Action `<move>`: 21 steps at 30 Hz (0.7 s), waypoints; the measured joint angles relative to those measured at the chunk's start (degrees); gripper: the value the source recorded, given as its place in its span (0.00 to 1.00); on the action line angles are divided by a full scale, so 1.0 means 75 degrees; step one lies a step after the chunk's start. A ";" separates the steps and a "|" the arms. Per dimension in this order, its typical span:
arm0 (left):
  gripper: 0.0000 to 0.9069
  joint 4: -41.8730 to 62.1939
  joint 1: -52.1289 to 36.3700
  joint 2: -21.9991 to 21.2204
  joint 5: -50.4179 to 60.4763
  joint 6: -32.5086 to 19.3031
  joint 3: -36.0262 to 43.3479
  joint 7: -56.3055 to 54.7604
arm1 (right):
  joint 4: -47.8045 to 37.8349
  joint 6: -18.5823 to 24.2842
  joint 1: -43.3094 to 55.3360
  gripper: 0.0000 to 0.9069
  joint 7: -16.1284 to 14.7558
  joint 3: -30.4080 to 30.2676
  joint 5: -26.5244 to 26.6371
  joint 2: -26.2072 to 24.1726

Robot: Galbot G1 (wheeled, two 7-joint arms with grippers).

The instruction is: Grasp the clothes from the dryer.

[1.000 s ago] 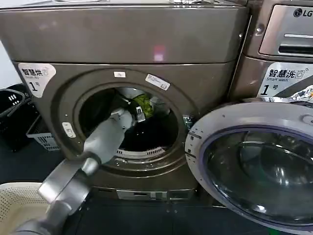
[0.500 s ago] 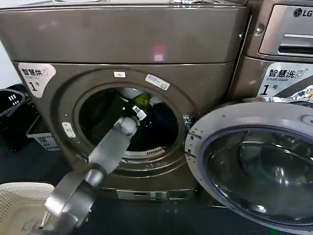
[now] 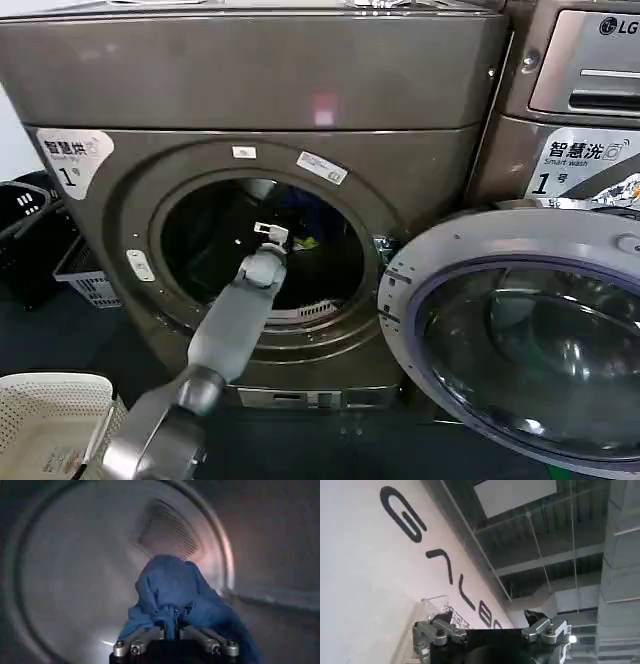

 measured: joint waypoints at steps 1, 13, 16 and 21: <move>0.00 -0.0094 0.0055 0.0001 -0.0053 -0.0076 -0.0070 -0.0142 | 0.0005 -0.0001 -0.0001 1.00 -0.0008 0.0003 0.0004 0.0008; 0.00 -0.0977 0.0619 -0.0056 -0.0341 -0.0603 -0.0442 -0.1167 | 0.0026 -0.0018 -0.0038 1.00 -0.0074 0.0026 0.0033 0.0076; 0.00 -0.1041 0.0678 -0.0084 -0.0344 -0.0654 -0.0487 -0.1312 | 0.0032 -0.0078 -0.0028 1.00 -0.0047 0.0038 0.0071 0.0089; 0.00 -0.1089 0.0800 -0.0082 -0.0324 -0.0652 -0.0512 -0.1464 | -0.0013 -0.0091 -0.0031 1.00 -0.0003 0.0013 0.0097 0.0090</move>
